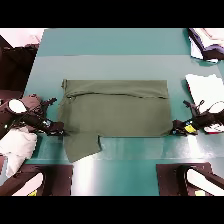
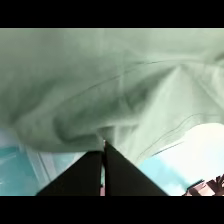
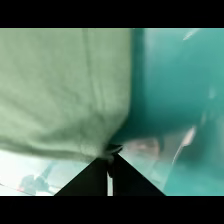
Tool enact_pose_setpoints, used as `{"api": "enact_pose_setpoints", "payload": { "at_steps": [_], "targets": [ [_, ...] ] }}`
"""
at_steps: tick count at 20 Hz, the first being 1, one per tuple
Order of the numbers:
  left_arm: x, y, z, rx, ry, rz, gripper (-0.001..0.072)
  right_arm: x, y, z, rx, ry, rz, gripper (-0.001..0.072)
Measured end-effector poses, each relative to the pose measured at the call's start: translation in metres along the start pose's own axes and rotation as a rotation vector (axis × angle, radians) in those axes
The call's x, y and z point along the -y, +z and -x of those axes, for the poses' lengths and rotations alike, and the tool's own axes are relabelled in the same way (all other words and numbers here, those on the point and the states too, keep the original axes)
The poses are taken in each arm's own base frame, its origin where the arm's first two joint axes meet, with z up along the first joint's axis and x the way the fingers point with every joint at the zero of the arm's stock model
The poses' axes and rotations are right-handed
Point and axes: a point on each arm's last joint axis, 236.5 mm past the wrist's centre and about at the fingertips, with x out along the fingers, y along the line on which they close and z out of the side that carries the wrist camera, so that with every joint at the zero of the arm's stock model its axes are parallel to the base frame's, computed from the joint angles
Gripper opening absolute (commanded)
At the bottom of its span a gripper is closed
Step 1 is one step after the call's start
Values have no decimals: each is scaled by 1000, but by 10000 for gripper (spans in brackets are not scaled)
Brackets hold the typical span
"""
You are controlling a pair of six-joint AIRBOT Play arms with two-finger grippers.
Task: Fold the shirts.
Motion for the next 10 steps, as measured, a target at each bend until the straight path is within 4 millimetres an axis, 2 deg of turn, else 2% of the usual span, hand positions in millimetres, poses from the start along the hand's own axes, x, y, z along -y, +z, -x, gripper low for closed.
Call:
{"api": "enact_pose_setpoints", "payload": {
  "at_steps": [2, 4, 7, 10],
  "targets": [
    [2, -5, 6, -1, 7, -15, 24, -7, -6, 15, -8, -2, 30, 17],
    [8, -13, 16, 12, 11, -26, 25, -4, -17, 31, -10, -51, 58, 17],
    [21, -31, 35, 22, 5, -36, 25, 17, -43, 56, -18, -191, 68, 17],
    [41, -42, 56, 41, -24, -55, 25, 26, -60, 77, 25, -274, 71, 17]
  ]
}}
